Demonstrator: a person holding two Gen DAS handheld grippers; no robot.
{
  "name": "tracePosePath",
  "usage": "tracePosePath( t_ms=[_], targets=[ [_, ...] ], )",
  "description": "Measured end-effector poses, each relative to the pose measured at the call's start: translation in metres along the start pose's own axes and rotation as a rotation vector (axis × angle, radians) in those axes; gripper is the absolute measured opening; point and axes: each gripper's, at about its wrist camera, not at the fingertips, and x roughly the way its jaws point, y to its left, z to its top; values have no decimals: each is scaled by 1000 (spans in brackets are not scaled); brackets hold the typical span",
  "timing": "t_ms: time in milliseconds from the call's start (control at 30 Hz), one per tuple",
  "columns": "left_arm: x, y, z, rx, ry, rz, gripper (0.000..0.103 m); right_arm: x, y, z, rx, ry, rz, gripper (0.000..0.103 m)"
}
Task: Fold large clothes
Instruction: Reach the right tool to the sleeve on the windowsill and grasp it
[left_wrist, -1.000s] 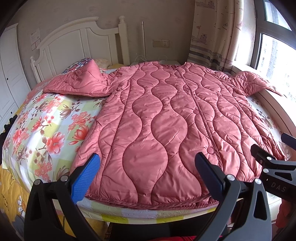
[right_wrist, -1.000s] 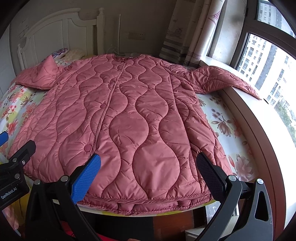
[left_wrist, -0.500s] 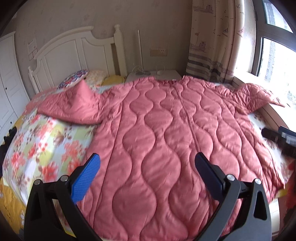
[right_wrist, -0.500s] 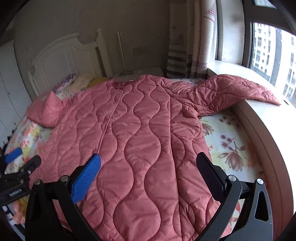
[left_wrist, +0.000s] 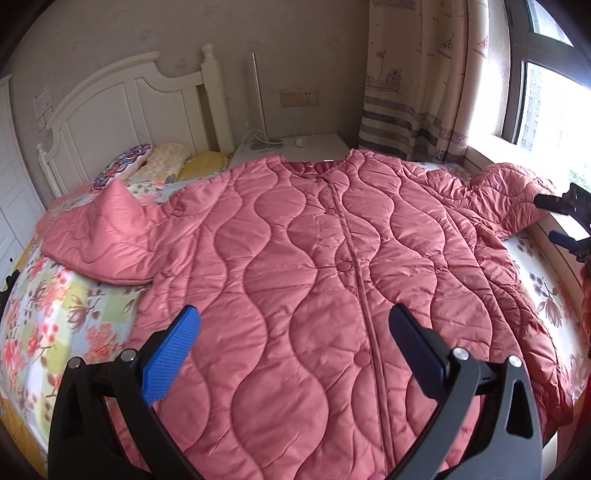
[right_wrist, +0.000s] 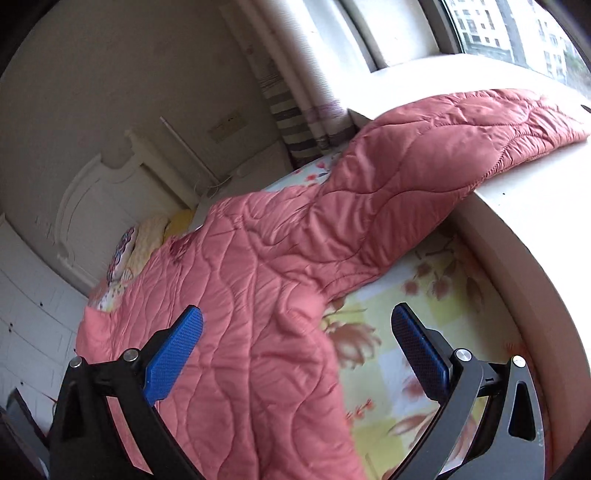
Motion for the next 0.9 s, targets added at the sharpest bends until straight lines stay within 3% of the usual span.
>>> tracePosePath(
  t_ms=[100, 267, 367, 567, 700, 900],
  targets=[
    [15, -4, 2, -3, 13, 1, 101, 11, -21, 10, 78, 7, 34, 99],
    [35, -6, 4, -3, 38, 12, 101, 25, -32, 29, 83, 4, 5, 98],
    [41, -7, 5, -7, 43, 13, 101, 36, -34, 37, 74, 9, 5, 85],
    [47, -6, 3, -5, 56, 17, 101, 42, -35, 42, 93, 9, -135, 82],
    [51, 0, 4, -23, 53, 24, 101, 32, -37, 25, 90, 17, -150, 82],
    [60, -2, 2, -27, 91, -1, 101, 42, -52, 35, 129, 23, -205, 81]
  ],
)
